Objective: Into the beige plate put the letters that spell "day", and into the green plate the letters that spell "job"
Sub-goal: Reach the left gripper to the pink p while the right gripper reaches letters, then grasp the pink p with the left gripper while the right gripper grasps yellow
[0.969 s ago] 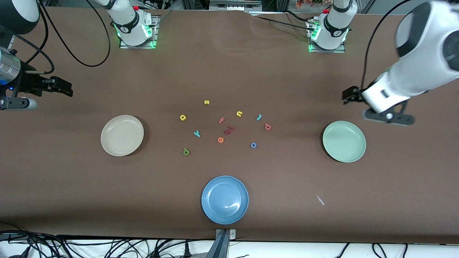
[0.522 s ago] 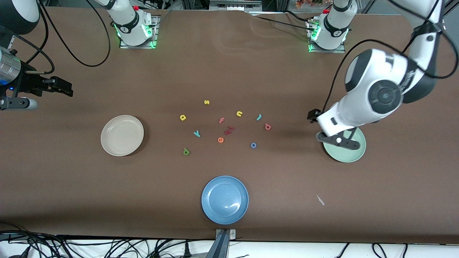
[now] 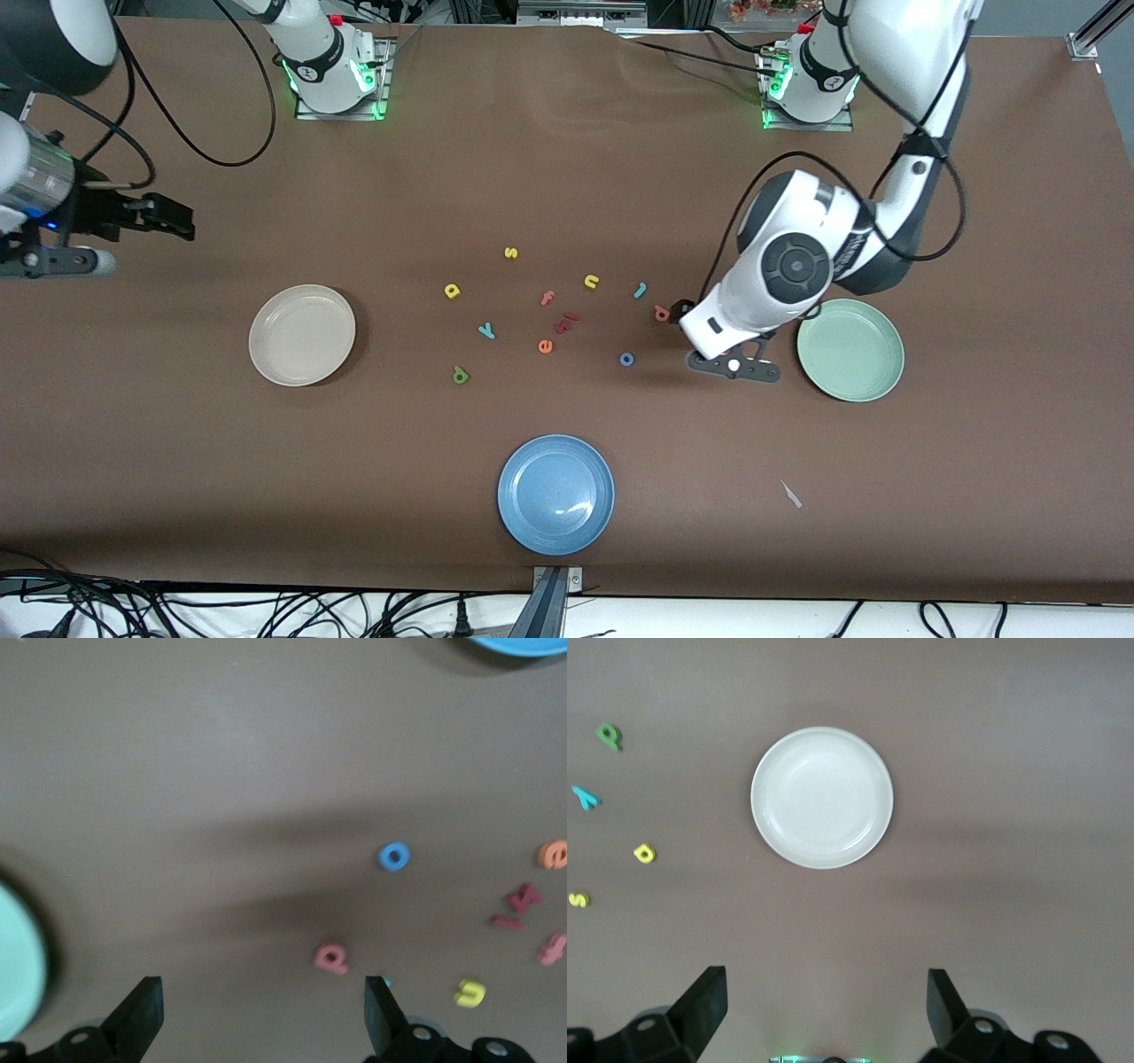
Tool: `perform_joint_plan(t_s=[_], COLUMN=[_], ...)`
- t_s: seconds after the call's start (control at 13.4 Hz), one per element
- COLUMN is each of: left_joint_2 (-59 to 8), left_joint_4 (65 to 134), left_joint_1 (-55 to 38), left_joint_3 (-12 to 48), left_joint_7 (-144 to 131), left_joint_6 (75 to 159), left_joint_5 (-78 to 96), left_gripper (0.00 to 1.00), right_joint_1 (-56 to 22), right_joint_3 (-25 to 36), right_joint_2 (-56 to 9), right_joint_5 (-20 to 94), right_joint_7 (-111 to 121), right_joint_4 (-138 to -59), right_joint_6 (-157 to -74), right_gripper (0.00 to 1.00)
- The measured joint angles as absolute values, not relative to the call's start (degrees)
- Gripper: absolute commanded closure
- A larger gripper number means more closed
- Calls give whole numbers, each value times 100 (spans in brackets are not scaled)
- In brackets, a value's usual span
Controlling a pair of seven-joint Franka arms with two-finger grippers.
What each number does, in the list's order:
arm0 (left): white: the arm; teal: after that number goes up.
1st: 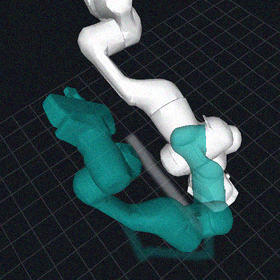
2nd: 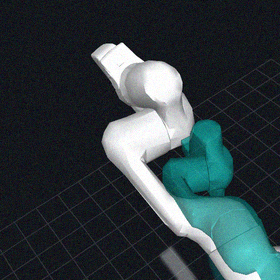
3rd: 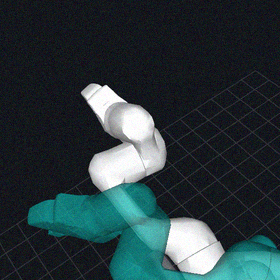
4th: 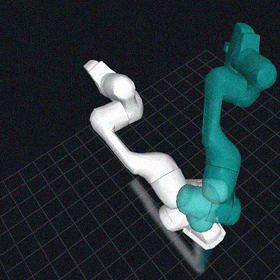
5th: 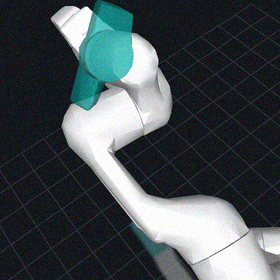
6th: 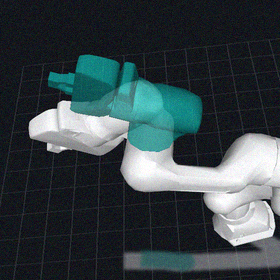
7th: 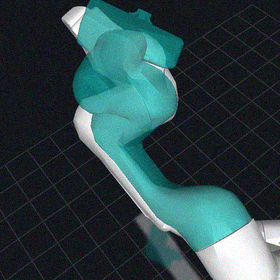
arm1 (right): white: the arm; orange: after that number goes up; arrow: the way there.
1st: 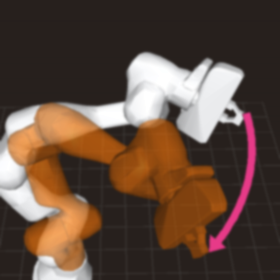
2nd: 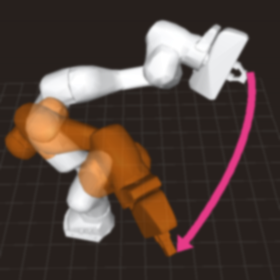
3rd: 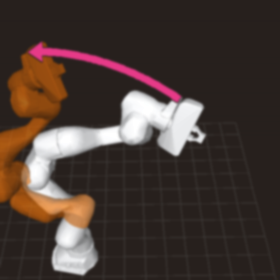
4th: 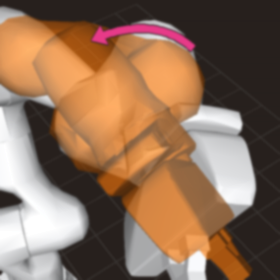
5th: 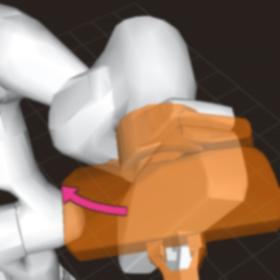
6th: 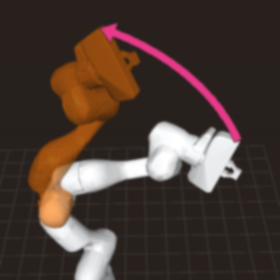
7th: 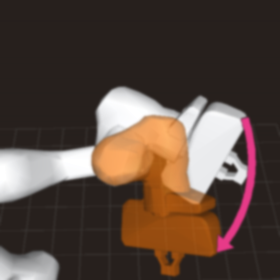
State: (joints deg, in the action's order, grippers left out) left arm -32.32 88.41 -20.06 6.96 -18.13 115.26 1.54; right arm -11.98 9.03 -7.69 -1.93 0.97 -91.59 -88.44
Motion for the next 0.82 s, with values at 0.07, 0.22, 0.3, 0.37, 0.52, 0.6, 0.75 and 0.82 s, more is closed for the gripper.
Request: perform_joint_plan(t_s=[0.07, 0.22, 0.3, 0.37, 0.52, 0.6, 0.75, 0.82], left_joint_2=[-3365, -3609, -3717, -3808, -3923, -3941, -3942, -3945], left_joint_4=[8840, 8843, 8846, 8854, 8872, 8872, 8876, 8892], left_joint_1=[-2124, -2290, -2307, -2305, -2304, -2309, -2362, -2420], left_joint_3=[698, 698, 697, 692, 685, 686, 698, 699], left_joint_7=[-1916, -2019, -2029, -2029, -2105, -2351, -3209, -3632], left_joint_6=[11611, 11656, 11660, 11660, 11661, 11661, 11660, 11664], left_joint_5=[158, 165, 185, 187, 200, 228, 239, 239], left_gripper=[0, 0, 0, 0, 0, 0, 0, 0], right_joint_1=[-1306, -1587, -1699, -1771, -1858, -1930, -2221, -2402], right_joint_3=[893, 882, 878, 876, 876, 876, 867, 862], right_joint_2=[-909, -1159, -1258, -1357, -1559, -1664, -1840, -1895], right_joint_5=[-189, -146, -13, 171, 370, 407, 430, 431], right_joint_7=[97, 80, 68, 47, -54, -186, -520, -660], right_joint_4=[-9160, -9158, -9158, -9158, -9160, -9166, -9299, -9459], right_joint_6=[-8843, -8859, -8860, -8869, -8970, -9048, -9480, -9796], right_gripper=[0, 0, 0, 0, 0, 0, 0, 0])
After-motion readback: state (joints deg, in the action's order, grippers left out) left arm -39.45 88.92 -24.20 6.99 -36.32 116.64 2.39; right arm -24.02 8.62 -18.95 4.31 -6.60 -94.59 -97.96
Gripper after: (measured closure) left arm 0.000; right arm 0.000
